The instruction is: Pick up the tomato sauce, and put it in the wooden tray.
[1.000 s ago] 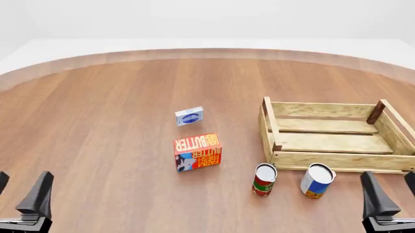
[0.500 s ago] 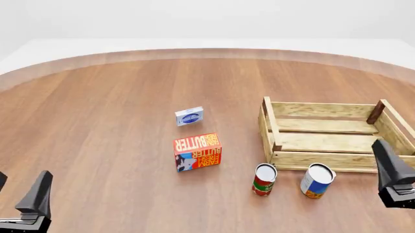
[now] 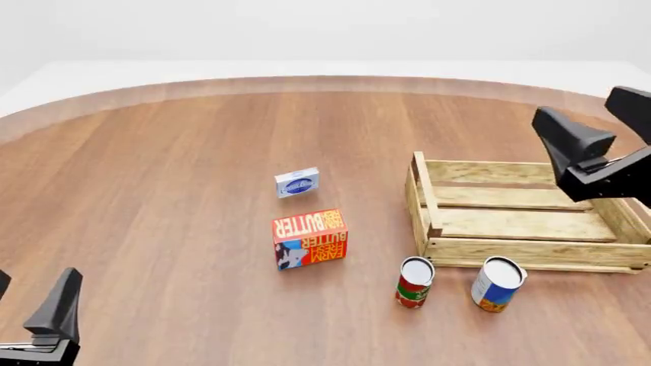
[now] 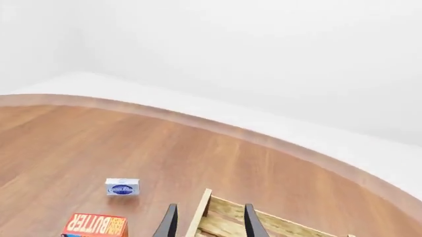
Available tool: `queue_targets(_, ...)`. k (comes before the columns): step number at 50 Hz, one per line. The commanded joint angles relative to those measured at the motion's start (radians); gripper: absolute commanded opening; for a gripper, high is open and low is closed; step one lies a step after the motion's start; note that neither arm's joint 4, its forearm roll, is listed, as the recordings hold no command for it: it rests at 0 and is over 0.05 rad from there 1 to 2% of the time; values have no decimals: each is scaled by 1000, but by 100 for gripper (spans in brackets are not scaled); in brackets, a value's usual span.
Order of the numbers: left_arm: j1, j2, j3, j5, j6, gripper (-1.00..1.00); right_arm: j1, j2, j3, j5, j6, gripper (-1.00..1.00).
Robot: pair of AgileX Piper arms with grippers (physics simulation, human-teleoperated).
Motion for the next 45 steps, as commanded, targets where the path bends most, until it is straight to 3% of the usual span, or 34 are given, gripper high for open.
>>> queue_targets(1, -20, -1, -1, 1, 0, 100, 72, 160, -139, 38, -12, 100)
queue_targets(6, -20, -1, -1, 1, 0, 100, 87, 249, -240, 107, 21, 100)
queue_targets(8, -20, 0, -1, 1, 0, 100, 86, 275, -265, 126, -9, 100)
queue_targets(17, -20, -1, -1, 1, 0, 100, 108, 361, -380, 198, -13, 100)
queue_targets(20, -20, -1, -1, 1, 0, 100, 102, 407, -430, 244, 9, 100)
queue_targets(21, -20, -1, -1, 1, 0, 100, 120, 439, -453, 260, 47, 100)
queue_targets(23, -20, 0, -1, 1, 0, 100, 107, 460, -467, 283, 66, 100)
queue_targets(25, -20, 0, -1, 1, 0, 100, 149, 515, -494, 305, 107, 100)
queue_targets(33, -20, 0, -1, 1, 0, 100, 151, 555, -546, 393, 156, 100)
queue_targets(35, -20, -1, -1, 1, 0, 100, 113, 541, -540, 416, 126, 100)
queue_targets(41, -20, -1, -1, 1, 0, 100, 133, 593, -552, 469, 171, 100)
queue_targets(43, -20, -1, -1, 1, 0, 100, 122, 578, -541, 466, 172, 100)
queue_targets(45, -20, 0, -1, 1, 0, 100, 98, 579, -517, 479, 136, 100)
